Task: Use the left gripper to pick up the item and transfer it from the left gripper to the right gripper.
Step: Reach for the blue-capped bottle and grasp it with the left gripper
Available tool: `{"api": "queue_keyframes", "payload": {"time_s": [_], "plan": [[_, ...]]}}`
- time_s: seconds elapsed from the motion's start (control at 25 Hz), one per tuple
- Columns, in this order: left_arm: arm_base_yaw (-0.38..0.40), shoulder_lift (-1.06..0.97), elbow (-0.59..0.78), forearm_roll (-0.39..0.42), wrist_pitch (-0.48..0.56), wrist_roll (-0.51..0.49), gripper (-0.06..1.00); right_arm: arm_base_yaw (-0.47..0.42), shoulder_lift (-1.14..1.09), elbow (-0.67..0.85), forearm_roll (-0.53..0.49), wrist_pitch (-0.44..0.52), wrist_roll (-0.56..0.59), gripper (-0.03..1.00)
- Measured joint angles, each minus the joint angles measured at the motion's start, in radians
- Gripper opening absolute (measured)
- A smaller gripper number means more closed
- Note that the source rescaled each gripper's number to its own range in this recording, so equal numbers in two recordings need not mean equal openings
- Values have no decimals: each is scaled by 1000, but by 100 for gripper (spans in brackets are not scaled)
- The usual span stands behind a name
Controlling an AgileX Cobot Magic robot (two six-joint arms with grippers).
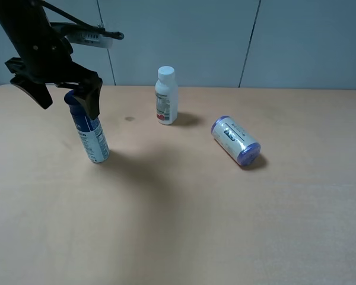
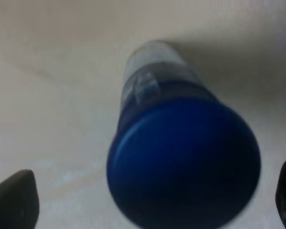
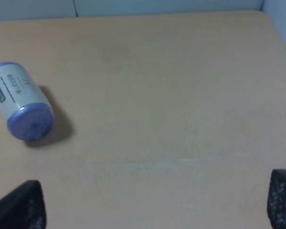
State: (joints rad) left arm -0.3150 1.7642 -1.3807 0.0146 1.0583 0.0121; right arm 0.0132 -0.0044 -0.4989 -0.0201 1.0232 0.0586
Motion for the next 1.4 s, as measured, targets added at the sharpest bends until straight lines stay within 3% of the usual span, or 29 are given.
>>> {"api": "queue_keyframes", "payload": {"time_s": [0.64,0.76,0.88,1.0,1.12,1.4], "plan": [[-29,76,0,14,-73,6,100,0,0,0,5,0,0,100],[-29,77,0,15,-74,6,96,0,0,0,5,0,0,100],[-29,77,0,15,-86,11,81,0,0,0,5,0,0,100],[-29,77,0,15,-90,12,52,0,0,0,5,0,0,100],[-29,77,0,13,-91,13,3,0,0,0,6,0,0,100],[-29,77,0,13,-91,15,0,0,0,0,6,0,0,100]]}}
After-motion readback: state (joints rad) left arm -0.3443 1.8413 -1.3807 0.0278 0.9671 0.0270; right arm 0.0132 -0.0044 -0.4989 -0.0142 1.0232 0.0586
